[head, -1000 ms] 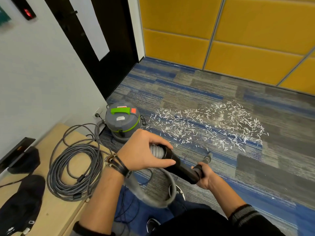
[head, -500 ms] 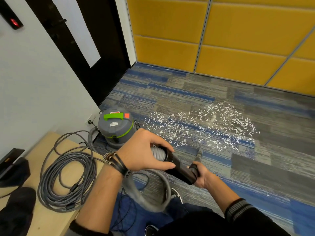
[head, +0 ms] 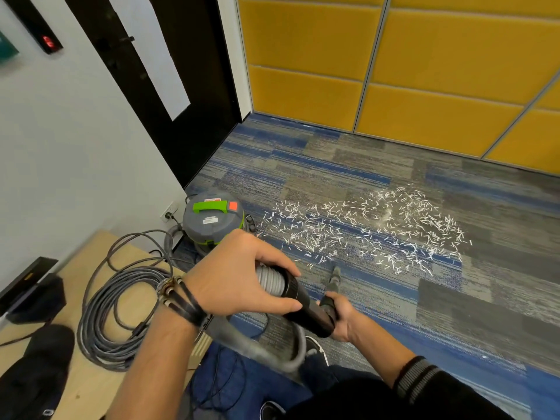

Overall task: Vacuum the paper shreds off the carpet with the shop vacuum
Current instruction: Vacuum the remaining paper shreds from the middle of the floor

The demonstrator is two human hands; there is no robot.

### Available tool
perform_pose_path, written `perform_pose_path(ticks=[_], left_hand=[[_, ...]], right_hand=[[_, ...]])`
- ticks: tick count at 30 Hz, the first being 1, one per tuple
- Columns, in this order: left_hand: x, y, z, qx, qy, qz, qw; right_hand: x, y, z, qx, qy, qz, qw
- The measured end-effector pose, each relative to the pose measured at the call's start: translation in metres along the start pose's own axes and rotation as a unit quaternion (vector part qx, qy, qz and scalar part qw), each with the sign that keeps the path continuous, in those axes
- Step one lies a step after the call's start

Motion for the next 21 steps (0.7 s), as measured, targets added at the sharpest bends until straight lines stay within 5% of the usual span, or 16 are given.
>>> perform_pose_path(ticks=[13,21], left_hand=[[0.005,0.003,0.009,0.022,-0.005,0.004,1.0],[-0.03,0.001,0.022,0.028,0.047,0.08,0.995]], right_hand=[[-0.007,-0.003,-0.002,0.018,0.013,0.1,0.995],[-0.007,0.003,0.012,0.038,0.023,0.046,0.998]])
Point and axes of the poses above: each hand's wrist, its own z-axis away from the middle knuckle, its own y-axis out of the back of the hand, x = y × z, the point moved 6 cm from there along -z, towards the middle knuckle, and after that the axes turned 12 degrees about -x, right-handed, at the moved point
